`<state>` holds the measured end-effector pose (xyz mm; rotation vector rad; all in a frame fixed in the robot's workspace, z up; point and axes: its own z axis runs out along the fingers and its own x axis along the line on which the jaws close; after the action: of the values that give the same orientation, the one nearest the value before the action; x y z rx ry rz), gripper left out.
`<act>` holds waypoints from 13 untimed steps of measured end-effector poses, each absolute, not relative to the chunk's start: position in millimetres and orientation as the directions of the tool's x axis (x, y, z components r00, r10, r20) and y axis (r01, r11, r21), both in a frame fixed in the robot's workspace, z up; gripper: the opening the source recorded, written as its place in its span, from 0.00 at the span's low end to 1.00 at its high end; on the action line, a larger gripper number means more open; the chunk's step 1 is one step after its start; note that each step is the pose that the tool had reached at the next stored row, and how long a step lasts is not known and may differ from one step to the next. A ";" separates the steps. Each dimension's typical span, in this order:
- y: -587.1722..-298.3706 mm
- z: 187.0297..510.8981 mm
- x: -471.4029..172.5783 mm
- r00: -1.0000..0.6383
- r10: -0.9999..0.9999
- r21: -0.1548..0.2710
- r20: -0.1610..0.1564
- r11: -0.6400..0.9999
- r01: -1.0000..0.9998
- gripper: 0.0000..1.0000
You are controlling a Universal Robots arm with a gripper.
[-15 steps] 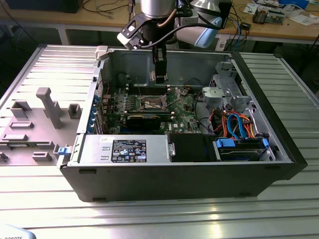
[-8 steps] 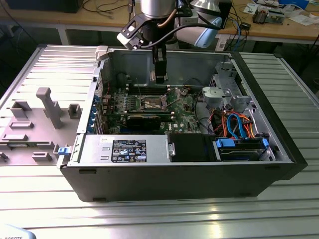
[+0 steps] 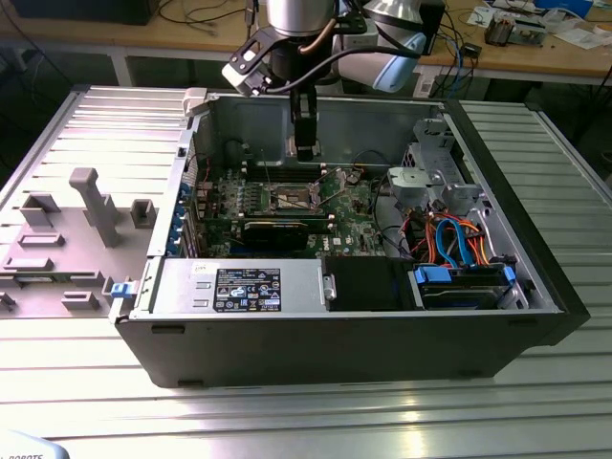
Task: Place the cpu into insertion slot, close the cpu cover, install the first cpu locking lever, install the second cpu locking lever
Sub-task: 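Place the cpu into insertion slot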
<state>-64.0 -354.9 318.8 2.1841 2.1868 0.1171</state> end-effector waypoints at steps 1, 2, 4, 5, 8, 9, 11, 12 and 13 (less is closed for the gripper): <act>-355.0 318.8 -64.0 -0.002 1.000 0.088 0.019 0.000 0.996 0.55; -355.0 318.8 -64.0 -0.002 1.000 0.088 0.019 0.000 0.996 0.55; -354.9 318.6 -64.0 -0.002 1.000 0.088 0.019 0.000 0.996 0.55; -354.5 318.0 -64.0 -0.002 1.000 0.088 0.019 0.000 0.996 0.55; -353.1 312.6 -63.9 -0.002 1.000 0.088 0.020 0.000 0.996 0.55; -353.1 311.1 -63.9 -0.002 1.000 0.088 0.020 0.000 0.996 0.55; -353.0 308.7 -64.0 -0.002 1.000 0.088 0.020 0.000 0.996 0.55; -353.0 307.8 -64.0 -0.002 1.000 0.088 0.020 0.000 0.996 0.55; -353.0 307.1 -64.0 -0.002 1.000 0.088 0.020 0.000 0.996 0.55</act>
<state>-64.0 -353.0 307.1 2.1846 2.1870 0.1182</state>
